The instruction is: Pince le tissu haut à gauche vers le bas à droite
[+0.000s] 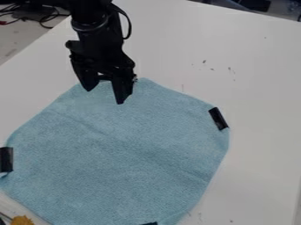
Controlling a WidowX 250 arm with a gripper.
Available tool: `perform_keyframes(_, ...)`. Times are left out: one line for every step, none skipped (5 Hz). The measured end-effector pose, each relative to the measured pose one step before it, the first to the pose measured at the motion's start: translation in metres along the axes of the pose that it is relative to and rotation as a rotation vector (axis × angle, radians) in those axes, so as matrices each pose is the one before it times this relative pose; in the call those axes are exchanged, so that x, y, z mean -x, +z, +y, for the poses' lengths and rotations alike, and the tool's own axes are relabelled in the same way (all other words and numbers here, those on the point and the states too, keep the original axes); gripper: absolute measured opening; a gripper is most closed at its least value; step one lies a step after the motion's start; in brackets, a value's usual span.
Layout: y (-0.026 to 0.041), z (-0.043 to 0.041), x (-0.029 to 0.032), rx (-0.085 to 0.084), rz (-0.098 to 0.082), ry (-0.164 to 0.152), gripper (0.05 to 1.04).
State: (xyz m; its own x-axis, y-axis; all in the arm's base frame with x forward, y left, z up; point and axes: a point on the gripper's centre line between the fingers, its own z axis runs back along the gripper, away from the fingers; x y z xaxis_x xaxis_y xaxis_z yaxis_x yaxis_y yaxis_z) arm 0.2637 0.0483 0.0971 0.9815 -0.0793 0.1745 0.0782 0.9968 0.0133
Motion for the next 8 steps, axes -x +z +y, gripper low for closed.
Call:
perform_keyframes(-0.00581,-0.0008,0.00206,0.0066,0.0221,-0.0022,1.001)
perform_keyframes(-0.00899,0.00078,0.00052,0.0068,0.0349,-0.0277,1.001)
perform_keyframes(-0.01014,0.01459,-0.01355,-0.0192,-0.0001,-0.0322,1.001)
perform_keyframes(-0.02175,0.02227,-0.02482,0.0035,-0.0394,-0.0798,1.001)
perform_keyframes(-0.01664,0.02,-0.01839,0.012,-0.0256,-0.0439,1.001)
perform_keyframes(-0.00711,0.01625,-0.00575,-0.0144,-0.0131,0.0035,1.001)
perform_keyframes(-0.00277,0.01483,-0.00759,-0.0097,-0.0101,-0.0118,1.001)
perform_keyframes(0.00221,0.016,-0.00626,-0.0119,0.002,-0.0026,1.001)
